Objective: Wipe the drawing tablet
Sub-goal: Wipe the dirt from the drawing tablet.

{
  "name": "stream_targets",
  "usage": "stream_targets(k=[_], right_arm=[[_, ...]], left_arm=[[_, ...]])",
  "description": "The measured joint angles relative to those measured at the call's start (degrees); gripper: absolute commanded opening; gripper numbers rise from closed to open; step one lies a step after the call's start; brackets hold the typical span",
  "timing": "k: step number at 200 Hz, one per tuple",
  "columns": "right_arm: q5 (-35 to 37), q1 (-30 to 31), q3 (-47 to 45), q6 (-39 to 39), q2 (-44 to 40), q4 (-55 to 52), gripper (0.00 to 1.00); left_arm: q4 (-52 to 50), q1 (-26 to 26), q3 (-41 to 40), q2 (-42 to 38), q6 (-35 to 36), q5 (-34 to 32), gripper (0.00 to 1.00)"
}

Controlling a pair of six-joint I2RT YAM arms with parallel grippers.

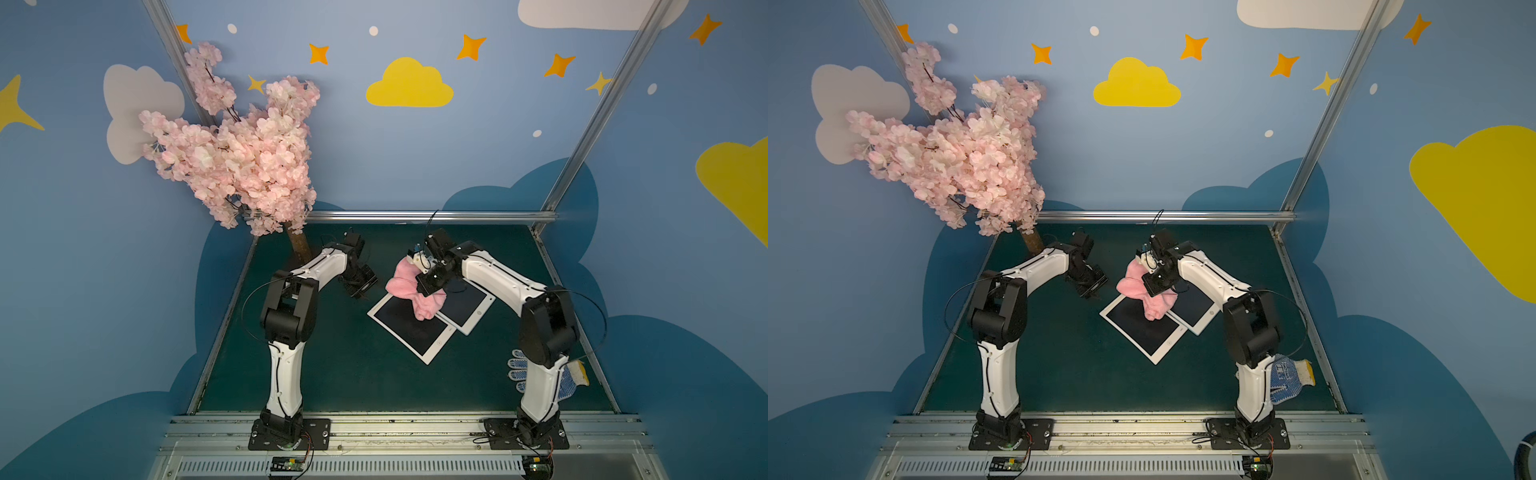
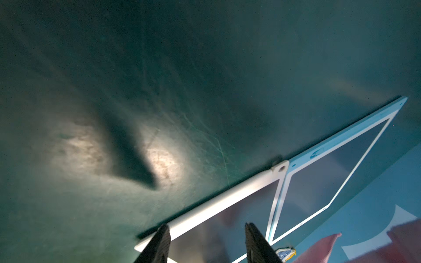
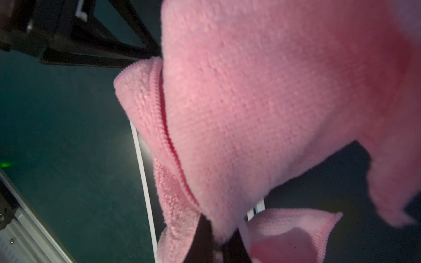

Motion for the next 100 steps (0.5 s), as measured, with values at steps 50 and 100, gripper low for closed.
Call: stream_targets(k=[50,100], right_arm=[[-4.48,8.83,7.91,9.73,7.69,-9.22,0.00],[-7.02,8.04,15.67,16.39,15.08,-16.20,0.00]], left_arm=[[-0.61,1.70,0.20,0.00,0.44,0.31,0.55],[-0.48,3.13,0.57,0.00,0.66,-0.13,0.54]])
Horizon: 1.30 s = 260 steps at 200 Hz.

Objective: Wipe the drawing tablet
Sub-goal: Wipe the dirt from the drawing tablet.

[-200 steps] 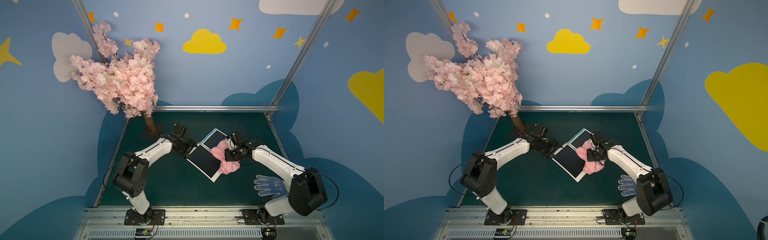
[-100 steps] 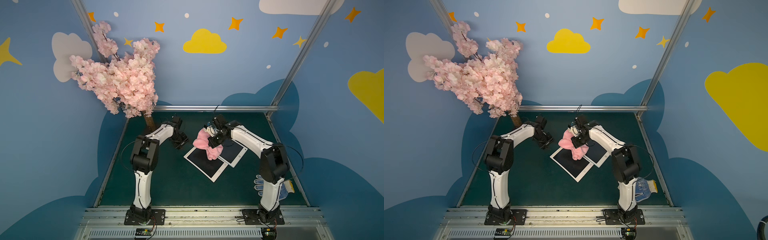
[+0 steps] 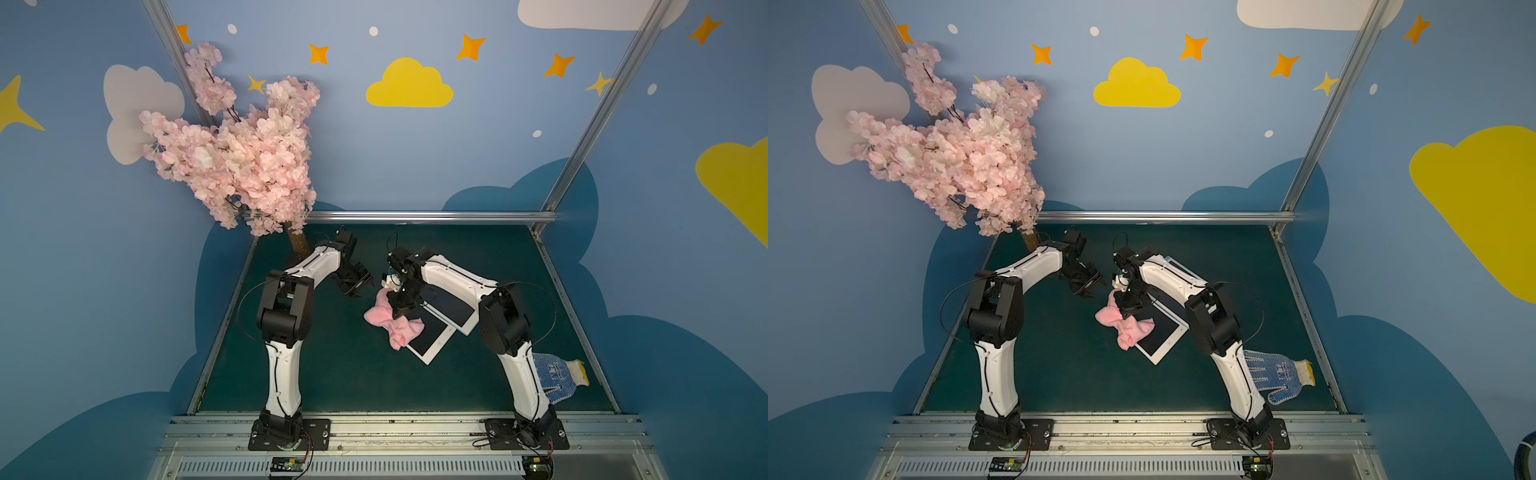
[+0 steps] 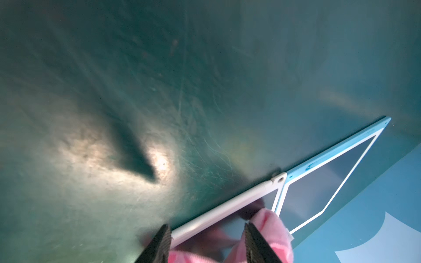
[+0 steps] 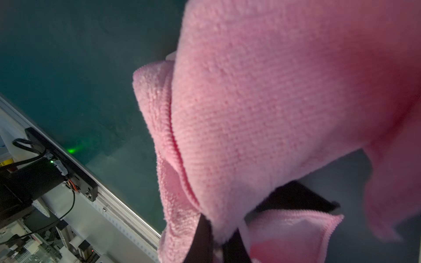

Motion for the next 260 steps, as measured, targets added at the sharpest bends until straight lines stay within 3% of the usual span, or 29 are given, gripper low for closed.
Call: stream_targets(k=[60,83,166,225,260], right_arm=[[-0.70,0.07,26.62,3.06,15.04,-15.63,0.00],[-1.90,0.15,32.33,4.70,19.41,-19.65,0.00],[-8.90,-2.05,32.87,8.66,21.09,-20.33,0.00],[-7.26,-12.63,29.57,12.00,21.07,-19.32,0.00],[-6.71,-11.39,29.55,13.05,21.03,-19.08,0.00]], left_arm=[[1.05,0.50,-0.07,0.00,-0.50,0.17,0.54],[2.03,0.50,-0.57,0.00,-1.09,0.17,0.53],[4.81,0.48,-2.89,-0.02,-2.62,1.53,0.53],[5.18,0.46,-3.52,-0.63,-3.08,2.23,0.53],[5.27,0.35,-3.52,-0.70,-3.13,2.38,0.53]])
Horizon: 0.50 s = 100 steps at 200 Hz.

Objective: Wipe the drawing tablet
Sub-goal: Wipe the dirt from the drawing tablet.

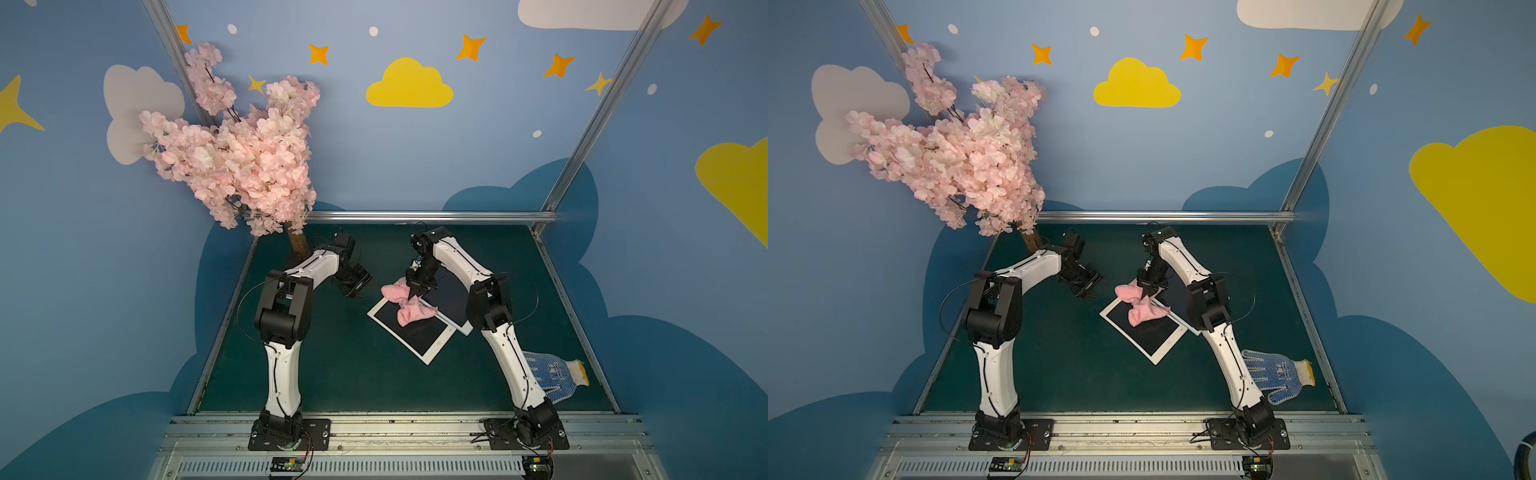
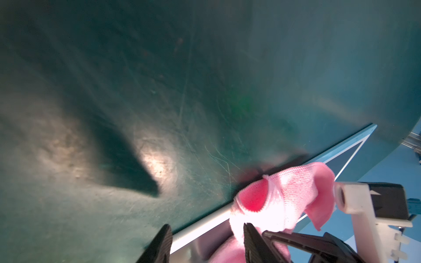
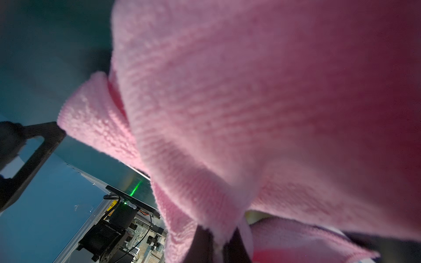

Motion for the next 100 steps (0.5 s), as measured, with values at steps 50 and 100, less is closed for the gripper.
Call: stream_targets(k=[50,100], right_arm=[[-2.73,10.36,2.58,1.09,0.17,0.72,0.00],[-4.15,9.42,2.86,2.89,0.22,0.66,0.00]], left_arm=[[0.33,-0.07,0.00,0.00,0.00,-0.02,0.53],[0.57,0.13,0.00,0.00,-0.13,-0.33,0.55]])
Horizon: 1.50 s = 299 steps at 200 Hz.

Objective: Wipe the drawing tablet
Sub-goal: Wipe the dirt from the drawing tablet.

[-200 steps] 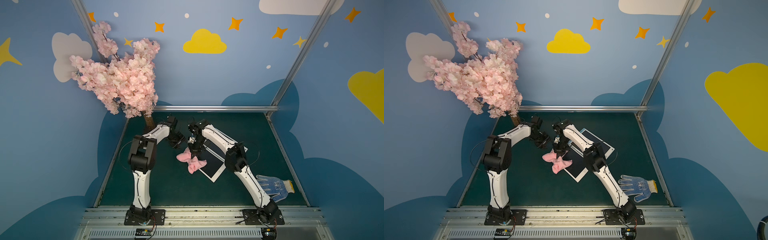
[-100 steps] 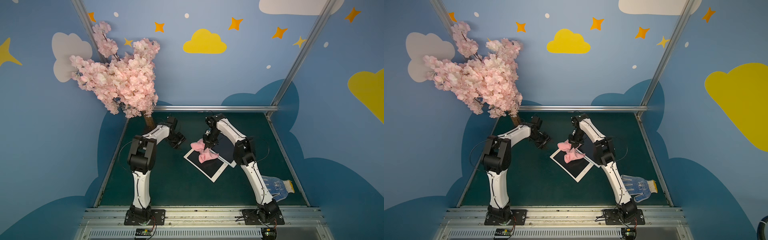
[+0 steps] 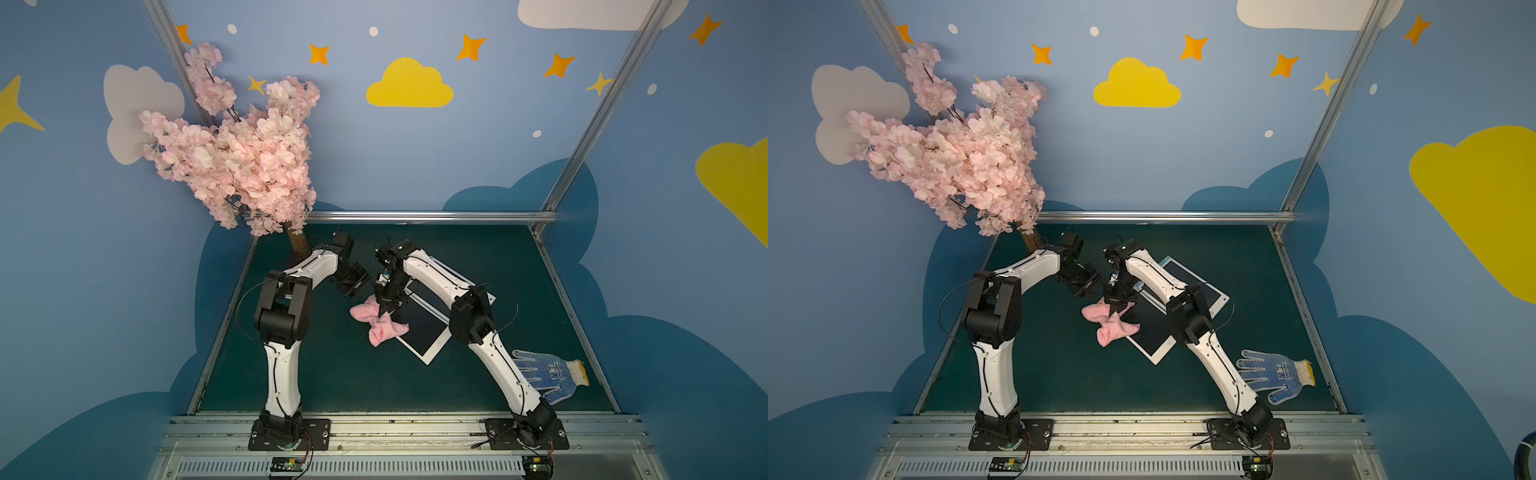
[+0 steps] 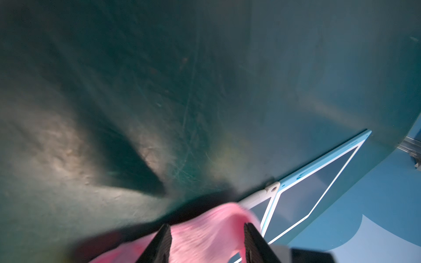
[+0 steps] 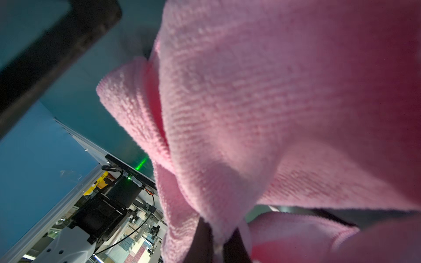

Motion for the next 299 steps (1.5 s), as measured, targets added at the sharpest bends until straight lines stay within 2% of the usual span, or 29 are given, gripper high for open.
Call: stream_targets(k=[54,87,119,141,221,243,269,299], right_arm=[[3.50,-8.52,-3.78,0.22,-0.02,-0.24,0.00],[4.17,-6.67,-3.69,0.48,-0.09,-0.26,0.00],[3.63,-2.23,-3.58,1.09,-0.09,-0.26,0.00],[2.84,-0.57,-3.58,1.38,-0.09,-0.26,0.00],[5.60,-9.64,-10.25,0.98,-4.85,-0.24,0.00],[5.55,-7.32,-9.86,1.01,-4.96,-0.46,0.00],[4.70,-1.40,-6.51,1.05,-4.59,-1.99,0.00],[3.89,3.45,-4.13,0.94,-4.55,-3.69,0.00]], left_arm=[[0.55,-0.24,-1.51,-1.44,0.00,0.42,0.58],[0.68,-0.22,-1.51,-2.32,0.09,0.42,0.63],[0.74,-0.15,-1.51,-2.71,0.28,0.50,0.73],[1.51,0.02,-1.92,-2.97,0.35,0.98,0.77],[5.14,0.72,-5.38,-4.55,-0.46,2.89,0.76],[5.35,0.72,-5.38,-4.57,-0.37,2.89,0.75],[5.95,0.74,-5.31,-4.55,-0.37,3.56,0.73],[6.25,0.68,-4.31,-3.85,-0.68,5.18,0.63]])
